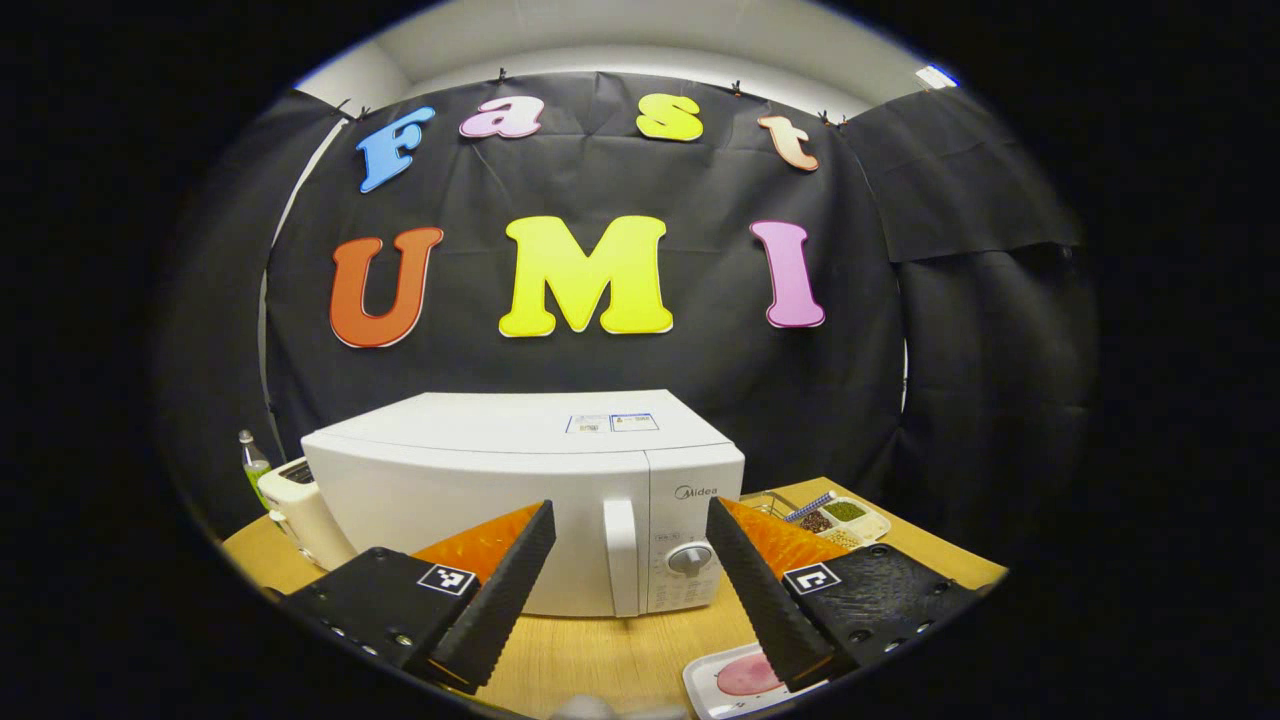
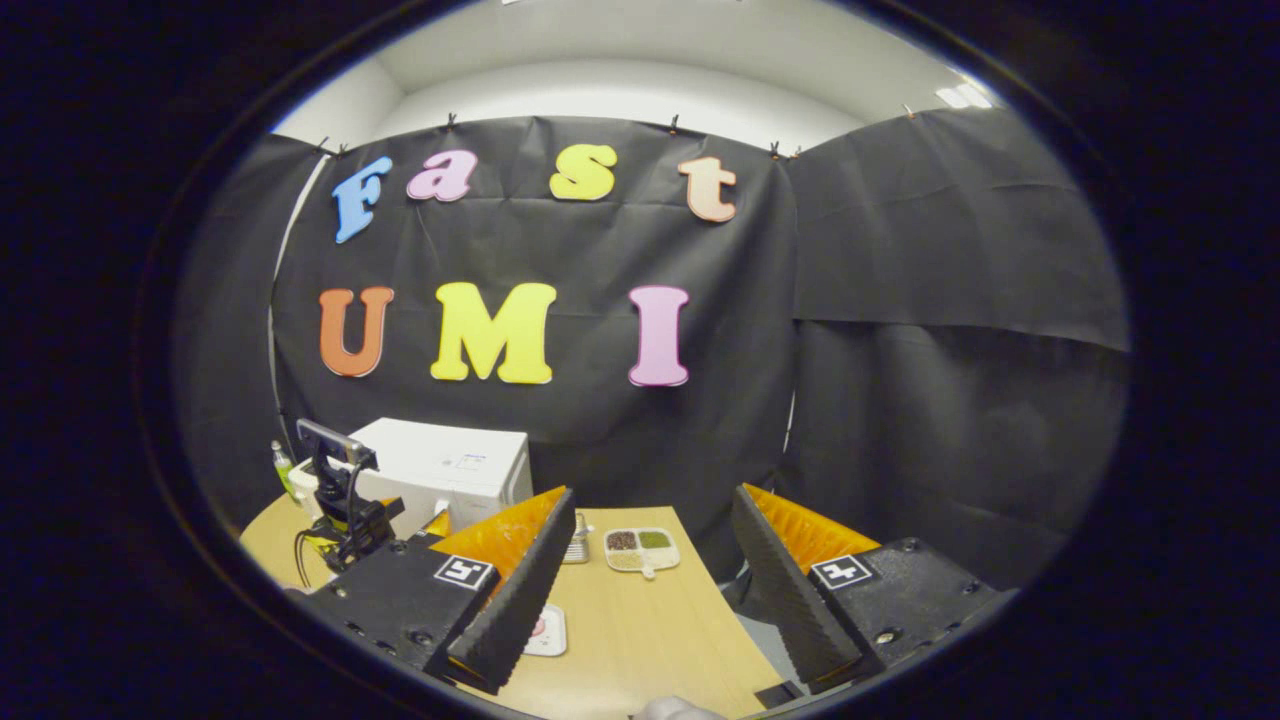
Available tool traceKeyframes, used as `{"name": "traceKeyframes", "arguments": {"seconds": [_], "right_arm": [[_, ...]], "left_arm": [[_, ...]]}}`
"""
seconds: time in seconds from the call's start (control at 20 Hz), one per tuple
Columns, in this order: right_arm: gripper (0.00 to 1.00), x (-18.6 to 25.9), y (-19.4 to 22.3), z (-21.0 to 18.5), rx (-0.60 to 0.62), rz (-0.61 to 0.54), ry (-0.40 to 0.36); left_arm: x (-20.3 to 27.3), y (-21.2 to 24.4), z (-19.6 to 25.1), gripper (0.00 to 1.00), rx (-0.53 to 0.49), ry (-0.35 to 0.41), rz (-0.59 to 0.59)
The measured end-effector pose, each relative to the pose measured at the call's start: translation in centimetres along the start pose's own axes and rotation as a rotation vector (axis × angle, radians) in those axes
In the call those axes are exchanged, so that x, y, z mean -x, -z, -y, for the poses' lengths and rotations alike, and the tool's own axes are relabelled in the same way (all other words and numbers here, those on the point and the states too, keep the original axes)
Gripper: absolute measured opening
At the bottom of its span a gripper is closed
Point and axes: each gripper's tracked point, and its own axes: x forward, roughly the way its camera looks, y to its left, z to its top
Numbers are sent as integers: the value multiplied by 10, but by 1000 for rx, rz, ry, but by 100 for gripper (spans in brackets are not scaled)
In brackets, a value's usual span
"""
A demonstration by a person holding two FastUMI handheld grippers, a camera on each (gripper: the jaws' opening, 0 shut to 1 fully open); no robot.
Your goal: Open the microwave oven with the left hand, put the food in, and close the microwave oven.
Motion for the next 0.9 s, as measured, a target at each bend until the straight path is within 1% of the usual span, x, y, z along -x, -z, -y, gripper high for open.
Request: {"name": "traceKeyframes", "arguments": {"seconds": [0.15,0.3,0.35,0.4,0.45,0.5,0.55,0.6,0.65,0.7,0.8,0.9], "right_arm": [[100,0,2,13,16,-17,42],[100,-3,4,21,29,-23,70],[100,-5,5,22,27,-29,73],[100,-6,4,22,25,-31,72],[100,-9,4,22,28,-31,72],[92,-11,5,23,34,-33,71],[100,-14,4,21,39,-40,67],[92,-16,7,20,42,-49,61],[100,-17,6,19,38,-49,55],[100,-18,4,16,33,-46,48],[100,-21,6,12,32,-47,35],[100,-22,4,10,29,-45,27]], "left_arm": [[-26,31,4,96,13,-6,-57],[-44,44,4,95,-15,-12,-72],[-49,48,3,90,-19,-16,-77],[-52,50,5,82,-8,-12,-85],[-56,55,8,78,10,3,-97],[-60,55,8,72,14,-6,-102],[-59,57,-1,65,15,-33,-105],[-61,55,-9,53,20,-56,-99],[-61,59,-7,39,40,-42,-108],[-60,60,-4,28,44,-32,-120],[-58,61,-6,19,27,-31,-125],[-56,61,-6,16,38,-24,-130]]}}
